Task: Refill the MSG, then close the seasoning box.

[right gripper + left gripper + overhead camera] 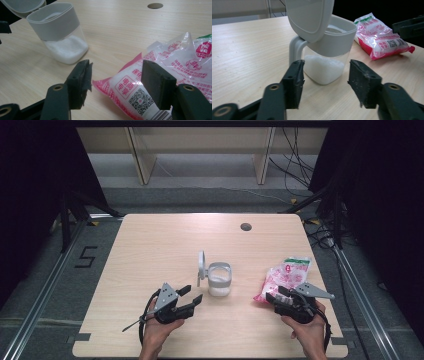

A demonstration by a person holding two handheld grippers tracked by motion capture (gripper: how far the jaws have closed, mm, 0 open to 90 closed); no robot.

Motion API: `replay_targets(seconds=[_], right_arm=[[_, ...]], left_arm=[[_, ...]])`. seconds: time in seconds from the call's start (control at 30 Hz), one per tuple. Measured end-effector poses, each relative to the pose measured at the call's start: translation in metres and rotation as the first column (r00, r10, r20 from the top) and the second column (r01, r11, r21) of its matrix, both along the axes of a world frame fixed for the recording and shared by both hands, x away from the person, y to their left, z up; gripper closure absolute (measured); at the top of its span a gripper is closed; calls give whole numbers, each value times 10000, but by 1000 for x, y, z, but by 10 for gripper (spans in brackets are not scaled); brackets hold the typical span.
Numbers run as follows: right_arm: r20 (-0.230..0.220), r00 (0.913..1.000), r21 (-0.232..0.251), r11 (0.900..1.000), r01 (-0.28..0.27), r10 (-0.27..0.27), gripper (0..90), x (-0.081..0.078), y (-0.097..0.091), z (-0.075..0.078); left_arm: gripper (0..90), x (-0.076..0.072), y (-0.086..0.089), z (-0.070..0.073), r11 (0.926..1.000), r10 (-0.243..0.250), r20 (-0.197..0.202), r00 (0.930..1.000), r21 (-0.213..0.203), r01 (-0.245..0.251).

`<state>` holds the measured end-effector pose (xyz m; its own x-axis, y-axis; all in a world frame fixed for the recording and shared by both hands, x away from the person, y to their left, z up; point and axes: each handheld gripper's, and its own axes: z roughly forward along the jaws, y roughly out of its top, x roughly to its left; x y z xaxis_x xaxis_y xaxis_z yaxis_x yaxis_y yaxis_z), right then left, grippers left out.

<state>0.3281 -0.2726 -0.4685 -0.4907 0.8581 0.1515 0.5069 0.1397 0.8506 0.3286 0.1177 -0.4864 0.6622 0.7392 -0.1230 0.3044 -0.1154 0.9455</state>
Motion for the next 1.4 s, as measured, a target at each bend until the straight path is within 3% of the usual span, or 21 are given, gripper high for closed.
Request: replay_targets(seconds=[0.03,0.1,0.13,0.17,0.2,0.37,0.43,0.53,0.57,0.67,0.7,0.77,0.8,0.87,0.97,1.0,1.03,1.23,1.3,1.33,1.4], right_arm=[[-306,9993,331,9992,215,-205,412,-2,3,0],[-128,9998,156,9998,134,-132,414,-1,2,-2],[-293,9993,291,9993,225,-217,415,-3,3,-2],[-24,10000,214,9998,-56,57,415,-1,0,-4],[-442,9989,367,9992,180,-163,415,-4,3,-3],[-162,9999,98,10000,3,-1,416,-2,0,-4],[-216,9998,101,9999,9,-7,417,-3,0,-4],[-336,9994,507,9987,94,-77,417,-5,2,-4],[-105,9999,332,9994,-39,42,417,-4,0,-5],[-56,10000,193,9998,29,-28,418,-5,-1,-4],[-265,9996,451,9989,107,-95,417,-6,1,-4],[-395,9992,361,9993,81,-67,417,-7,1,-4],[-191,9998,144,9999,-75,78,417,-6,-1,-5],[-286,9996,387,9993,14,-3,417,-8,4,-6],[-136,9995,125,9995,-300,301,416,-9,3,-4],[-112,9995,300,9992,-277,280,414,-10,6,-5],[-186,9993,119,9994,-322,324,413,-11,4,-3],[-1,9998,273,9994,-192,192,409,-15,5,-5],[-85,9994,439,9985,-331,336,409,-17,5,-5],[-82,9992,243,9990,-386,388,408,-17,4,-4],[-325,9991,410,9988,-251,265,407,-20,6,-4]], left_arm=[[530,1,1,0,10000,-28,8,10000,-91,28],[591,1,4,1,9999,-108,183,9998,66,107],[618,2,5,2,10000,-56,271,9996,84,54],[642,3,6,2,9999,82,339,9994,-72,-80],[687,3,7,2,9998,115,311,9994,-166,-110],[780,5,12,8,9975,563,728,9958,382,-591],[820,8,13,8,9974,635,701,9955,300,-658],[844,8,13,8,9955,741,793,9941,529,-784],[848,8,13,8,9958,721,762,9945,514,-762],[865,11,15,8,9955,699,838,9940,587,-749],[874,11,15,8,9957,769,724,9944,463,-804],[884,11,15,9,9959,777,770,9940,395,-809],[884,10,15,10,9956,804,747,9940,426,-838],[887,12,14,11,9959,781,831,9935,398,-817],[888,14,13,13,9955,702,910,9934,566,-756],[888,15,13,14,9954,669,916,9935,630,-728],[888,15,13,15,9955,698,866,9938,575,-749],[888,19,11,17,9966,782,752,9941,206,-799],[888,20,12,17,9969,687,750,9948,333,-713],[888,20,12,17,9970,727,669,9951,233,-744],[888,21,12,18,9968,617,849,9945,462,-658]])
